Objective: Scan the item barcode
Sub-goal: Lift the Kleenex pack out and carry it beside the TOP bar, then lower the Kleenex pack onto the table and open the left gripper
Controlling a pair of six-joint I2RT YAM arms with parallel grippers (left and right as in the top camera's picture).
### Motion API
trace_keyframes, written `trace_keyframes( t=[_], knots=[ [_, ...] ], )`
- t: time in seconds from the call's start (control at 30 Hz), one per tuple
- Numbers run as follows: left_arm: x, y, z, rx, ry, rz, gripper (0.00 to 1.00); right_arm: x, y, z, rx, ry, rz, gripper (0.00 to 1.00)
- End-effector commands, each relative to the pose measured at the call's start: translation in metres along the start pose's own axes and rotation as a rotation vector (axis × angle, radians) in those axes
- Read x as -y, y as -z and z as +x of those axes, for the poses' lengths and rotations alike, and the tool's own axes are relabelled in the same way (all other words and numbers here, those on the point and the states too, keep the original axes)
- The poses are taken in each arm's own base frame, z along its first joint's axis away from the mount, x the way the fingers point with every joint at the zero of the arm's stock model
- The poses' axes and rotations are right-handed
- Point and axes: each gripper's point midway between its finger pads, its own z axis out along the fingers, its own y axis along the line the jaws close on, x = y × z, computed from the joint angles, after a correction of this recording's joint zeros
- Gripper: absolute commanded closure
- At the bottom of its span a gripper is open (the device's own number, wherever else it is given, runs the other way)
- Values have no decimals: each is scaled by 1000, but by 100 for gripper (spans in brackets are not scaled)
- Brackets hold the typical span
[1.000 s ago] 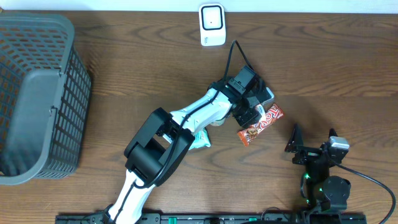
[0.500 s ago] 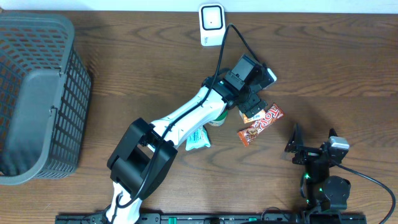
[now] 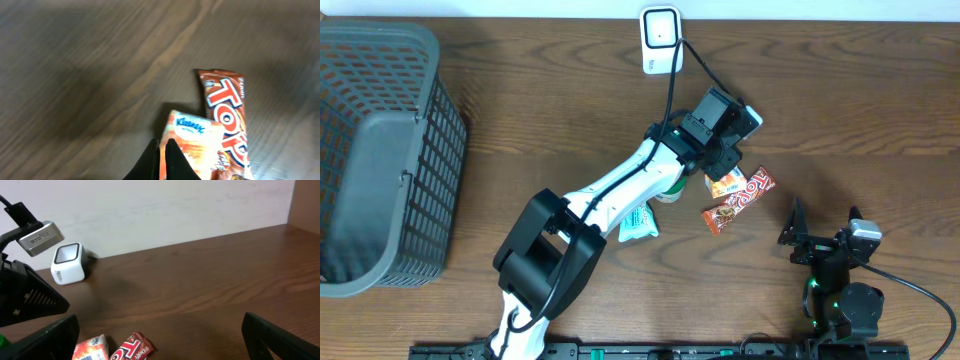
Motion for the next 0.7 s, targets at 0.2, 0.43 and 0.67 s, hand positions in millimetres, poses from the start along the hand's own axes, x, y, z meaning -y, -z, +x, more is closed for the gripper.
trace_keyframes(
  t=[0.2,0.43,0.67],
  knots=[
    [57,-19,31,-87,71,366,92,-2,0,1,-2,15,-9,1],
    [65,-17,45,-142,92,401,92,-2,0,1,-2,15,-9,1],
    [66,-34,59,-176,101,408,92,-2,0,1,-2,15,-9,1]
  ],
)
